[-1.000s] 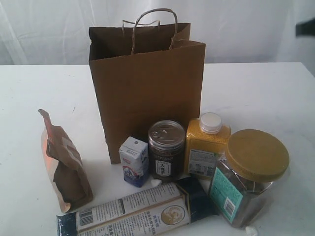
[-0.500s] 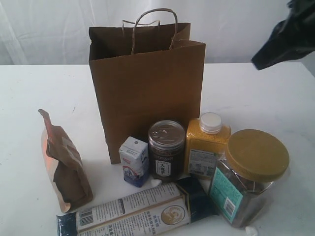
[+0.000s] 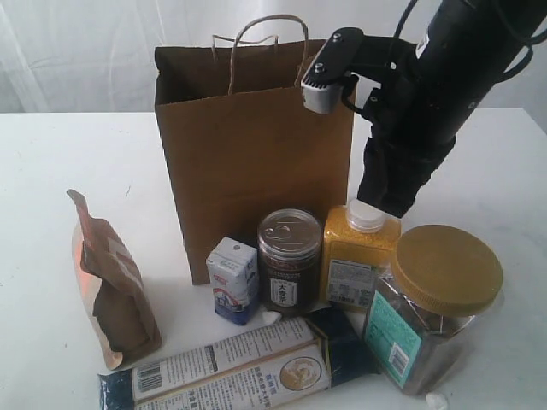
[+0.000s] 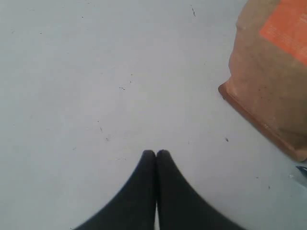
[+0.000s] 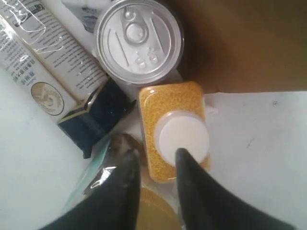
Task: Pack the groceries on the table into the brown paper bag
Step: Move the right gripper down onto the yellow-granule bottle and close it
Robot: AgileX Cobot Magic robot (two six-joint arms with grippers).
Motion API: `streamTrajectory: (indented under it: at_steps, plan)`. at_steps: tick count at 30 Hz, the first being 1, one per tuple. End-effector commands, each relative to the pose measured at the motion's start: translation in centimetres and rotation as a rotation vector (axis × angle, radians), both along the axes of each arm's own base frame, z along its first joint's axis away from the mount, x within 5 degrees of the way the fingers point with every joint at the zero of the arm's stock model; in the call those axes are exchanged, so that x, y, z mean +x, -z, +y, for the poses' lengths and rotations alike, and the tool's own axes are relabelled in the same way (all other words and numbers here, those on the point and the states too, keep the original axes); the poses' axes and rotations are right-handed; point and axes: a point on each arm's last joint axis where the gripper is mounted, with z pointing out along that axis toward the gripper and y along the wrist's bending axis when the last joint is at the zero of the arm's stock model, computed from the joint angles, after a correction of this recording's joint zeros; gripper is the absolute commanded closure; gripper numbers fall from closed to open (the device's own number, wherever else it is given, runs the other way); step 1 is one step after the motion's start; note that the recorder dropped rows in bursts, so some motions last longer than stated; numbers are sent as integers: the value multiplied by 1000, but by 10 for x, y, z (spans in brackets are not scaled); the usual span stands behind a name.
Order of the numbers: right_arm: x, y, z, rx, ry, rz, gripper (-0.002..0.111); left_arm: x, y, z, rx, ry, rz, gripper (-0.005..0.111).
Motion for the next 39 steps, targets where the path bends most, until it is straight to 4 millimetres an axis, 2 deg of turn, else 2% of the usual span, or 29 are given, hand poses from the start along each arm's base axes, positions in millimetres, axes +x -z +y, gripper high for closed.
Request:
streamTrajectory:
  at_steps: [1,2,4,5,8,18,27,39]
  plan:
    - [-1,-3,0,-3,0,-6,55,-2,3,0,4,4,32,107]
    - [-1,-3,0,-4,0,-7,45,-2,3,0,4,4,32,107]
    - [-1,-2,0,-7,0,-6,35,-2,3,0,4,4,32,107]
    - [-1,-2,0,-7,0,-6,34,-2,3,0,4,4,32,107]
    - [-1,0,-1,-11,0,2,33,-2,3,0,4,4,32,107]
    - [16,38,4,11,29,-100,33,-2,3,-1,4,13,32,107]
    - [24,61,6,-43,18,-59,33,-2,3,-1,4,13,32,107]
    - [32,84,10,-68,19,-4,33,-2,3,-1,4,13,32,107]
